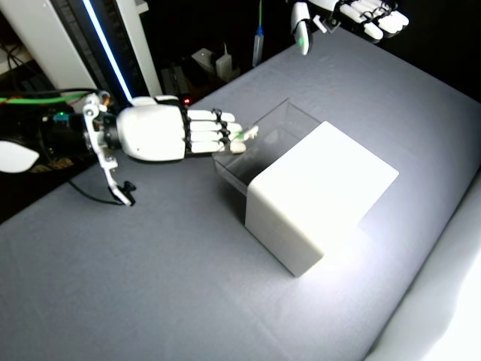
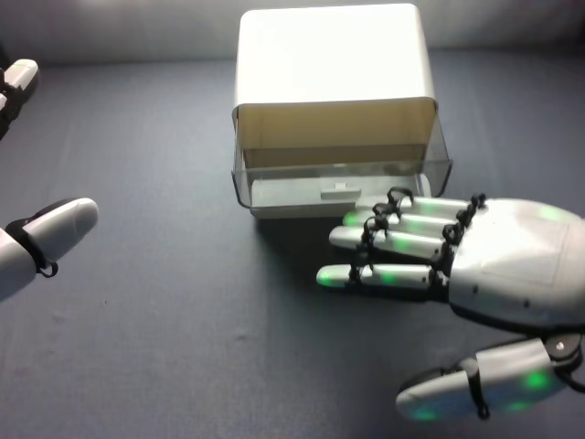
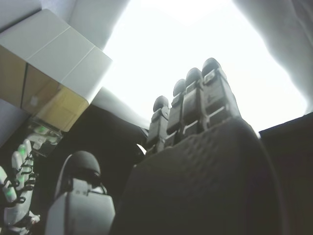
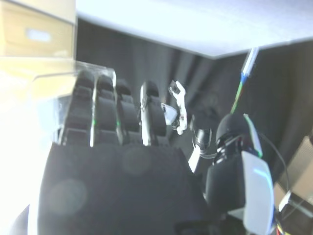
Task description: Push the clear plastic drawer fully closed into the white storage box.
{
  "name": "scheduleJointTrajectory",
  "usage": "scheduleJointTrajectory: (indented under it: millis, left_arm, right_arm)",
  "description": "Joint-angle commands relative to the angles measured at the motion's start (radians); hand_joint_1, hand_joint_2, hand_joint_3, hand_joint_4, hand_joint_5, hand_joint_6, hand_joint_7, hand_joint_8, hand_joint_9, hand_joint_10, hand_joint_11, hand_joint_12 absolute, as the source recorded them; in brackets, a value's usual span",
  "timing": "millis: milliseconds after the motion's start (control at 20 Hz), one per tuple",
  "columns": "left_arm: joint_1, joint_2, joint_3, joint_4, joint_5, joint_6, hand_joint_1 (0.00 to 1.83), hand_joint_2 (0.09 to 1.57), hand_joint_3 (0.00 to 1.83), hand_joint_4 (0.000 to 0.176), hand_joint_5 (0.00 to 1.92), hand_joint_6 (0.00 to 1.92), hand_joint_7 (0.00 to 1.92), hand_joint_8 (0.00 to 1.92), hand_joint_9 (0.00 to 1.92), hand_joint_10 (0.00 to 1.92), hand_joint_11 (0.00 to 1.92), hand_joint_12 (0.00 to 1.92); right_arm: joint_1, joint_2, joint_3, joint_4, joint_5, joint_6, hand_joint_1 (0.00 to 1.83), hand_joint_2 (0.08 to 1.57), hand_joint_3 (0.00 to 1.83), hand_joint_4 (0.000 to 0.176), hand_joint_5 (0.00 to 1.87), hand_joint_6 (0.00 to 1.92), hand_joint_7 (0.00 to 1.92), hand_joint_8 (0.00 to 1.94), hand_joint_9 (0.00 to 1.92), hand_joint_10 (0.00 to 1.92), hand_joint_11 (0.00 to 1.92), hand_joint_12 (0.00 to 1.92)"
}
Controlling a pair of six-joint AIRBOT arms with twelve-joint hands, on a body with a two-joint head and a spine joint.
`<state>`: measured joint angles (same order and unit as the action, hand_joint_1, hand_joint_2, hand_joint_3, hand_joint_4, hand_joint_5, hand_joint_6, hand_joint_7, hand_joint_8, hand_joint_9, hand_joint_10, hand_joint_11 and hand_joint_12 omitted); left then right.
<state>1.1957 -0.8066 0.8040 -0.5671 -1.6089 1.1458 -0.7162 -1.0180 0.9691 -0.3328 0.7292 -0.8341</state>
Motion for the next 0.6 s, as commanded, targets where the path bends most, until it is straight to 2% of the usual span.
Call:
scheduleJointTrajectory:
  millis: [0, 50, 100, 150, 300, 350, 400, 500, 550]
  left_arm:
    - [0.0, 0.004, 0.008, 0.009, -0.121, -0.006, 0.0, 1.13, 0.04, 0.103, 0.0, 0.0, 0.0, 0.0, 0.0, 0.0, 0.0, 0.0]
    - [0.001, 0.004, 0.009, 0.009, -0.121, -0.008, 0.0, 1.13, 0.04, 0.092, 0.0, 0.0, 0.0, 0.0, 0.0, 0.0, 0.0, 0.0]
    - [0.001, 0.003, 0.01, 0.009, -0.121, -0.009, 0.0, 1.12, 0.03, 0.098, 0.0, 0.0, 0.0, 0.0, 0.0, 0.0, 0.0, 0.0]
    - [0.001, 0.003, 0.011, 0.008, -0.121, -0.009, 0.0, 1.13, 0.04, 0.099, 0.0, 0.0, 0.0, 0.0, 0.0, 0.0, 0.0, 0.0]
    - [0.001, 0.003, 0.012, 0.008, -0.121, -0.01, 0.0, 1.12, 0.03, 0.106, 0.0, 0.0, 0.0, 0.0, 0.0, 0.0, 0.0, 0.0]
    - [0.001, 0.003, 0.012, 0.008, -0.121, -0.01, 0.0, 1.12, 0.03, 0.108, 0.0, 0.0, 0.0, 0.0, 0.0, 0.0, 0.0, 0.0]
    - [0.001, 0.003, 0.012, 0.008, -0.121, -0.011, 0.0, 1.12, 0.03, 0.11, 0.0, 0.0, 0.0, 0.0, 0.0, 0.0, 0.0, 0.0]
    - [0.001, 0.003, 0.012, 0.008, -0.121, -0.013, 0.0, 1.11, 0.02, 0.122, 0.0, 0.0, 0.0, 0.0, 0.0, 0.0, 0.0, 0.0]
    - [0.001, 0.003, 0.012, 0.008, -0.121, -0.013, 0.0, 1.11, 0.02, 0.122, 0.0, 0.0, 0.0, 0.0, 0.0, 0.0, 0.0, 0.0]
  right_arm:
    - [0.02, 0.003, 0.011, 0.04, 0.102, -0.007, 0.0, 1.07, 0.01, 0.097, 0.19, 0.05, 0.0, 0.0, 0.0, 0.0, 0.0, 0.0]
    - [0.021, 0.003, 0.017, 0.046, 0.097, -0.007, 0.0, 1.08, 0.01, 0.095, 0.19, 0.04, 0.0, 0.0, 0.0, 0.0, 0.0, 0.0]
    - [0.022, 0.003, 0.023, 0.053, 0.092, -0.007, 0.0, 1.07, 0.0, 0.089, 0.19, 0.04, 0.0, 0.0, 0.0, 0.0, 0.0, 0.0]
    - [0.023, 0.003, 0.028, 0.058, 0.087, -0.011, 0.0, 1.06, 0.0, 0.075, 0.23, 0.02, 0.0, 0.0, 0.0, 0.0, 0.0, 0.0]
    - [0.03, 0.003, 0.036, 0.07, 0.069, -0.033, 0.0, 1.06, 0.0, 0.05, 0.25, 0.02, 0.03, 0.01, 0.0, 0.0, 0.0, 0.0]
    - [0.032, 0.002, 0.037, 0.075, 0.063, -0.042, 0.0, 1.06, 0.0, 0.053, 0.25, 0.02, 0.03, 0.01, 0.0, 0.0, 0.0, 0.0]
    - [0.037, 0.002, 0.039, 0.079, 0.055, -0.054, 0.0, 1.06, 0.0, 0.042, 0.26, 0.02, 0.04, 0.01, 0.0, 0.0, 0.0, 0.0]
    - [0.043, -0.001, 0.044, 0.089, 0.041, -0.074, 0.0, 1.07, 0.0, 0.033, 0.29, 0.03, 0.04, 0.01, 0.0, 0.0, 0.0, 0.0]
    - [0.046, -0.003, 0.048, 0.089, 0.037, -0.075, 0.0, 1.07, 0.0, 0.033, 0.29, 0.03, 0.04, 0.01, 0.0, 0.0, 0.0, 0.0]
